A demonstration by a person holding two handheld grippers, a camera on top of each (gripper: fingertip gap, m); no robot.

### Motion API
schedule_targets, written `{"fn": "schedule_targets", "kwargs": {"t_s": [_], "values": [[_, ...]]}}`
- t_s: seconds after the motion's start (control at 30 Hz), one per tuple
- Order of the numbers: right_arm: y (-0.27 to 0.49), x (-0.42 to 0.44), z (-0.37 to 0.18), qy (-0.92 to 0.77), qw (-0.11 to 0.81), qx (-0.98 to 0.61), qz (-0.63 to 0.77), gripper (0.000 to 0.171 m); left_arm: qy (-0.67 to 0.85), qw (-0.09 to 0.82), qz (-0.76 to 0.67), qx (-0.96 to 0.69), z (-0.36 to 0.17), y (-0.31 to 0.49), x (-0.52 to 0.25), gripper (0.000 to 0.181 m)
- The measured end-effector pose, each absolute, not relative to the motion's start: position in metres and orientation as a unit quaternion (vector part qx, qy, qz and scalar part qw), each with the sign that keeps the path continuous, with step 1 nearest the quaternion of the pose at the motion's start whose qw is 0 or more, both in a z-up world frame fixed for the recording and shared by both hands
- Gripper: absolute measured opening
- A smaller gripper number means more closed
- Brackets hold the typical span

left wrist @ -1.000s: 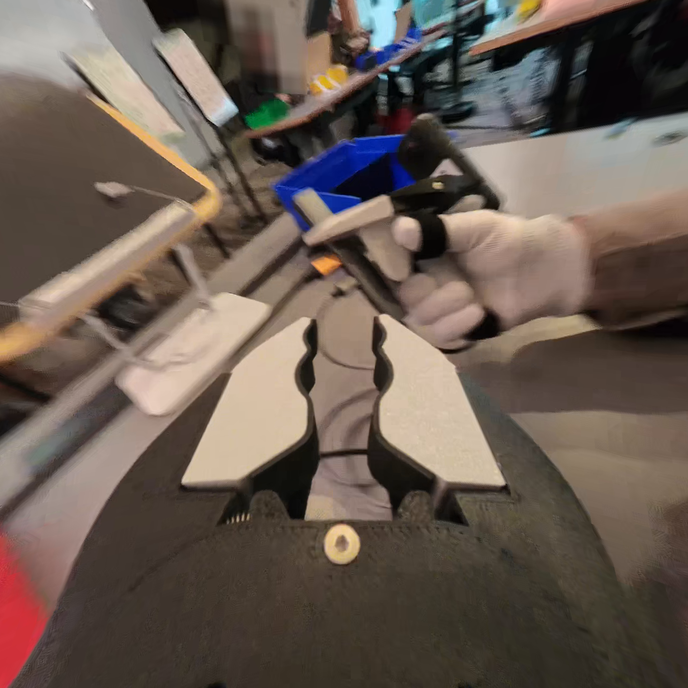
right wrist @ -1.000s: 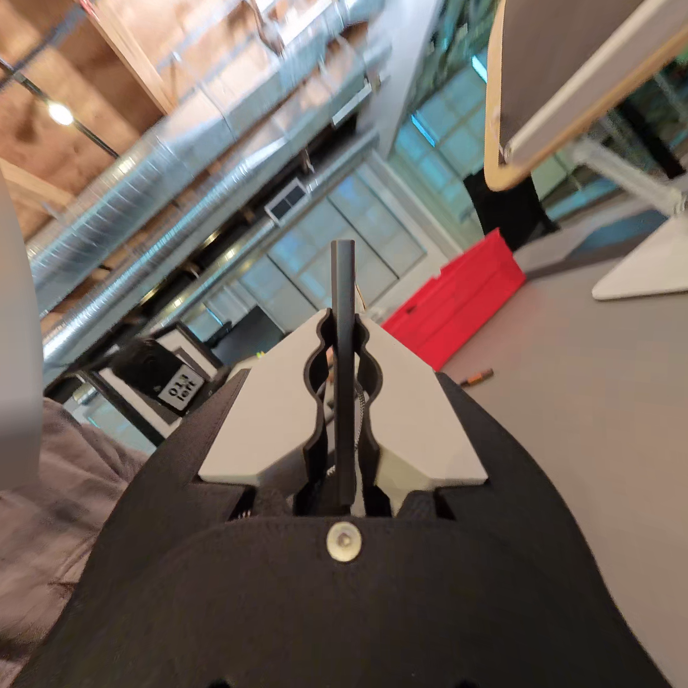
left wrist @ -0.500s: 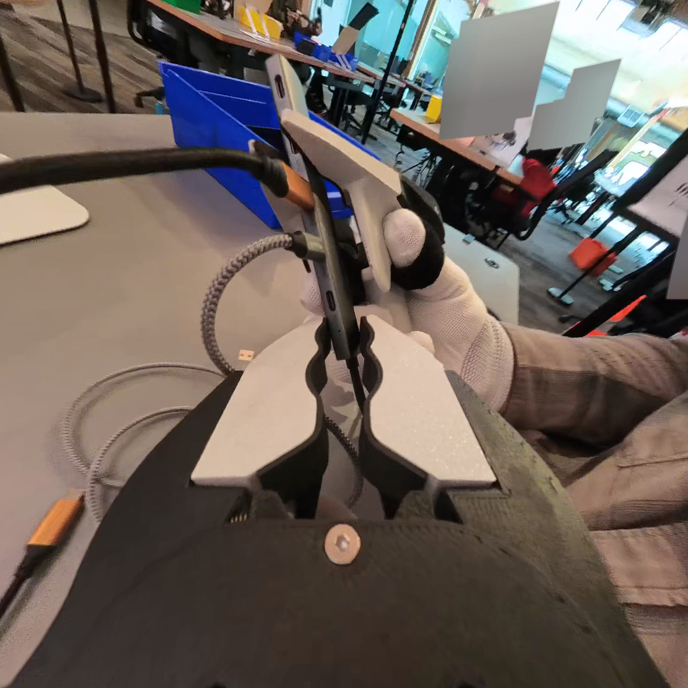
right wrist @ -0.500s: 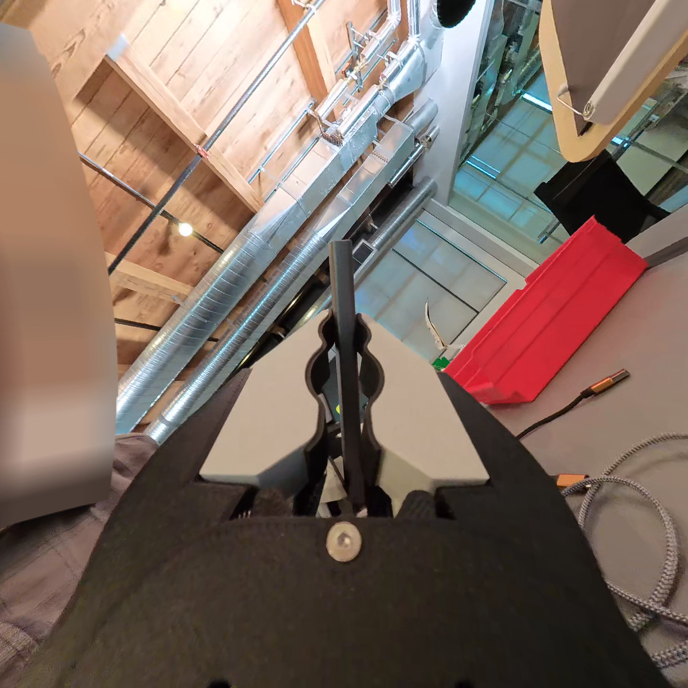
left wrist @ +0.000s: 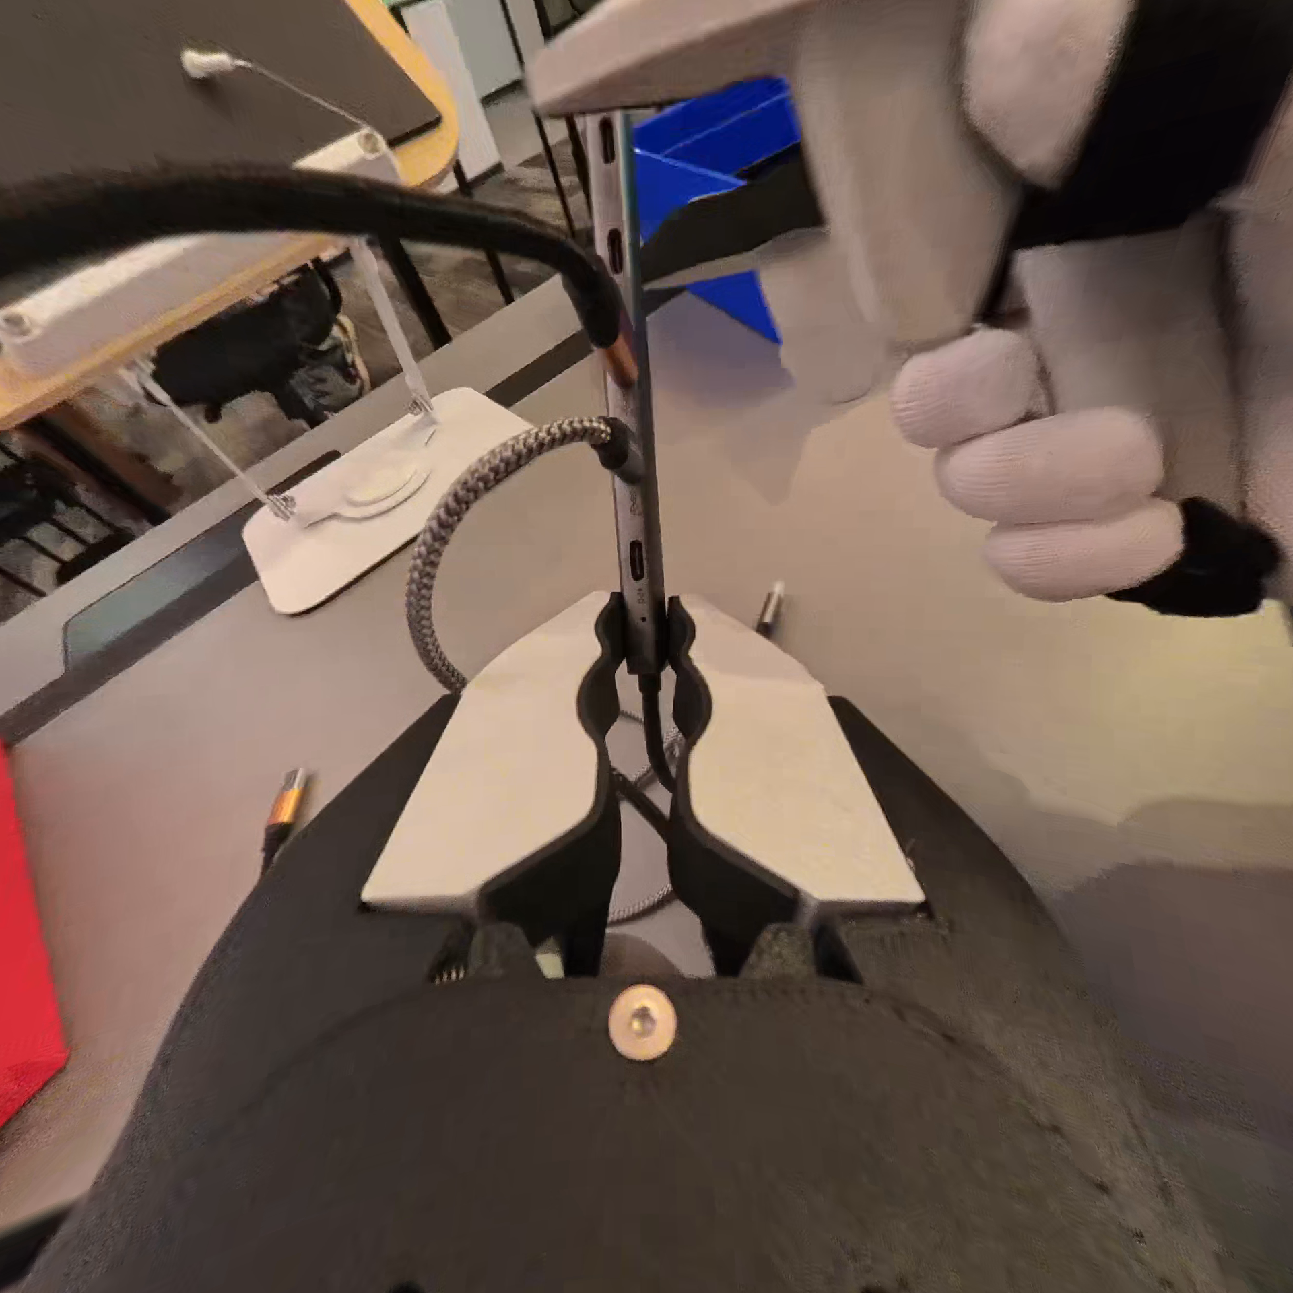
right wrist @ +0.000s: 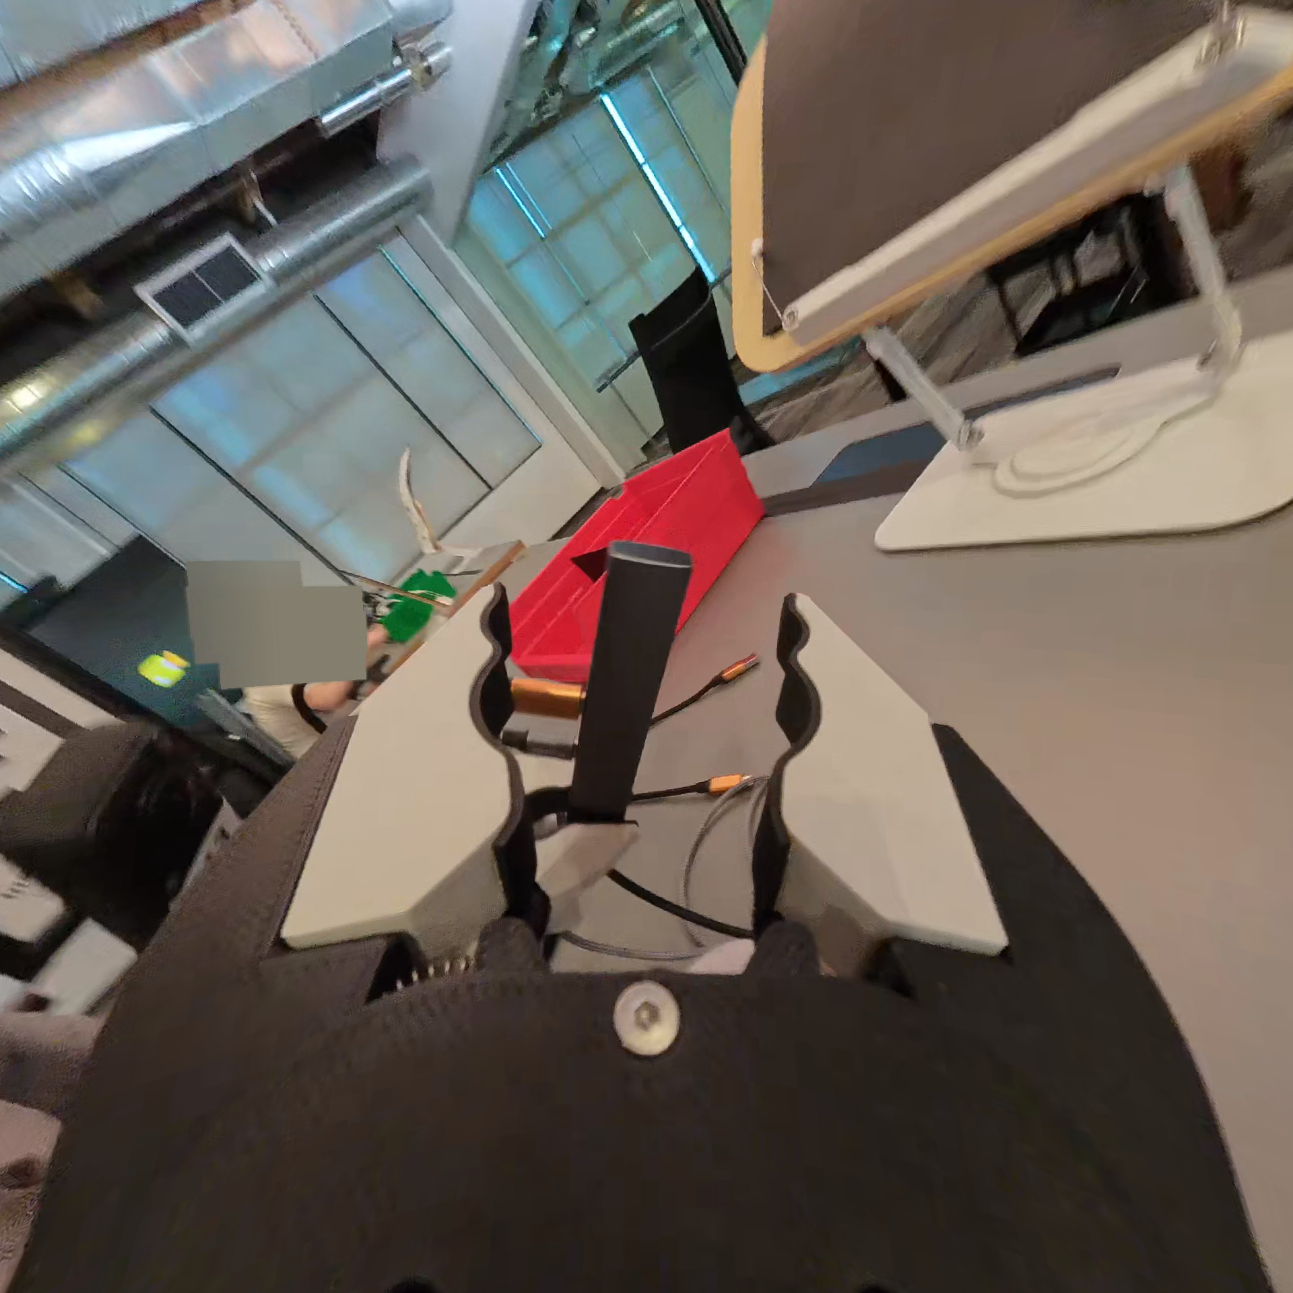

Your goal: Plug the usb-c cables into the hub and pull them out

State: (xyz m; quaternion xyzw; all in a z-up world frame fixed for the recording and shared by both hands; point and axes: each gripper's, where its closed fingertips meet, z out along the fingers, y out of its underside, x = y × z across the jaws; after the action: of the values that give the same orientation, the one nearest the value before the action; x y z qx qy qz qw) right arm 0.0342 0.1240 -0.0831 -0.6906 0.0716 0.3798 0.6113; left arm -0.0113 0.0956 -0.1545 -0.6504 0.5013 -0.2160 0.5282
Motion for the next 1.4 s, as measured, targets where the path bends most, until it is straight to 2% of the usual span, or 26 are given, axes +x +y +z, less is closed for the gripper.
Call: {"fn": "schedule_targets", "kwargs": {"t_s": [0.1, 0.2, 0.23, 0.27, 0.3, 0.43, 0.5, 0.57, 0.73, 0.83, 0.93, 1.13, 1.27, 1.4], "values": [[0.134, 0.023, -0.097, 0.087, 0.550, -0.686, 0.468, 0.072, 0.499, 0.554, -0.207, -0.633, -0.153, 0.089, -0.003, 0.011], [0.139, 0.016, -0.106, 0.070, 0.539, -0.692, 0.476, 0.064, 0.495, 0.556, -0.205, -0.635, -0.157, 0.087, 0.003, 0.012], [0.139, 0.016, -0.104, 0.066, 0.543, -0.688, 0.476, 0.051, 0.494, 0.555, -0.205, -0.638, -0.159, 0.088, 0.004, 0.012], [0.139, 0.017, -0.102, 0.058, 0.549, -0.687, 0.473, 0.028, 0.492, 0.552, -0.206, -0.640, -0.162, 0.089, 0.005, 0.011], [0.139, 0.017, -0.101, 0.049, 0.554, -0.690, 0.464, 0.017, 0.491, 0.551, -0.205, -0.643, -0.164, 0.090, 0.006, 0.011], [0.143, 0.021, -0.104, 0.032, 0.558, -0.699, 0.447, 0.016, 0.499, 0.541, -0.210, -0.643, -0.169, 0.090, 0.013, 0.013], [0.145, 0.028, -0.103, 0.023, 0.560, -0.703, 0.438, 0.016, 0.506, 0.537, -0.220, -0.638, -0.168, 0.084, 0.013, 0.028], [0.145, 0.031, -0.104, -0.003, 0.542, -0.717, 0.437, 0.016, 0.531, 0.534, -0.245, -0.610, -0.163, 0.065, 0.012, 0.033], [0.135, 0.029, -0.117, -0.109, 0.438, -0.775, 0.443, 0.016, 0.570, 0.591, -0.295, -0.489, -0.115, 0.006, -0.015, 0.025], [0.124, 0.029, -0.137, -0.187, 0.355, -0.815, 0.419, 0.016, 0.563, 0.643, -0.261, -0.448, -0.075, 0.021, -0.037, 0.023], [0.106, 0.021, -0.148, -0.262, 0.275, -0.826, 0.417, 0.016, 0.605, 0.652, -0.196, -0.413, -0.060, 0.051, -0.043, 0.022], [0.066, -0.002, -0.173, -0.393, 0.133, -0.811, 0.412, 0.015, 0.763, 0.584, -0.035, -0.275, -0.103, 0.090, -0.004, 0.034], [0.049, -0.010, -0.178, -0.448, 0.088, -0.786, 0.417, 0.015, 0.817, 0.536, -0.051, -0.204, -0.125, 0.089, 0.014, 0.036], [0.040, -0.014, -0.170, -0.476, 0.072, -0.757, 0.442, 0.016, 0.845, 0.501, -0.093, -0.161, -0.138, 0.071, 0.015, 0.025]]}}
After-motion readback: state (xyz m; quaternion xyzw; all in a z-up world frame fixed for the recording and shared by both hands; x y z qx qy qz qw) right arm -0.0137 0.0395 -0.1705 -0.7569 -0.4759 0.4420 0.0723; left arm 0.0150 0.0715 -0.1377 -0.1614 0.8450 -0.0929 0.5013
